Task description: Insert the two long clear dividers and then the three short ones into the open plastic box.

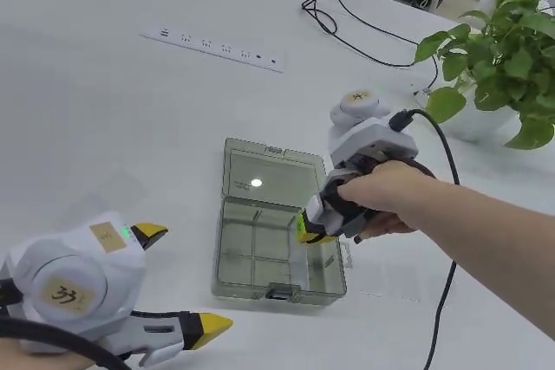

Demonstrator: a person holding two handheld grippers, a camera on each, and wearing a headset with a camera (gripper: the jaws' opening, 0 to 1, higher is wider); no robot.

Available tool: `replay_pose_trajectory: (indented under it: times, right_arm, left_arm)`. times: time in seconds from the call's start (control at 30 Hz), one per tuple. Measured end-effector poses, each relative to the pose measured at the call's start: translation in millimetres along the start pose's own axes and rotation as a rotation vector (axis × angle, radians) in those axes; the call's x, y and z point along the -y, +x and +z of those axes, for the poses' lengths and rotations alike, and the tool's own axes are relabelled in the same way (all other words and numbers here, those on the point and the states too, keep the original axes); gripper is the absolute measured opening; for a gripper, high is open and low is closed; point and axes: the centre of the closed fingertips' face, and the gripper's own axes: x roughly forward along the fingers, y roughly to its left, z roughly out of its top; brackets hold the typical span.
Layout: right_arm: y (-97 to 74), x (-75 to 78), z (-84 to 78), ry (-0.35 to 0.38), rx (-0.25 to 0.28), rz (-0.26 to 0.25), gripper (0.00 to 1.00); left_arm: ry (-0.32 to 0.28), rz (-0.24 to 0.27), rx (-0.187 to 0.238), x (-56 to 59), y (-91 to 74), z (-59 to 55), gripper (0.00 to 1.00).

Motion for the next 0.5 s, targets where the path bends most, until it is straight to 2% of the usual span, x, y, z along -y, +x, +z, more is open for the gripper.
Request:
replay_pose_trajectory:
  times: [0.17,0.23,0.37,0.43,0.5]
  right_arm:
    - [-3.4,-1.5,1.9,0.006,0.033,0.032,0.06]
    - [-5.7,-6.8,1.8,0.043,0.051,0.063,0.13]
    - [-10.2,-6.0,6.4,0.029,0.092,0.074,0.19]
    - [-11.1,-12.2,4.8,0.035,0.095,0.114,0.2]
    - [-13.2,-13.8,7.7,0.03,0.125,0.137,0.26]
  left_arm:
    - [0.003,-0.004,-0.001,1.8,1.0,1.2,0.81]
    - [0.006,-0.006,-0.002,2.7,1.5,1.4,0.81]
    - [0.011,-0.01,-0.004,4.2,2.2,2.0,0.81]
    - [0.01,-0.012,-0.005,4.8,2.4,2.1,0.82]
    - [0.013,-0.01,-0.004,4.8,2.1,3.1,0.82]
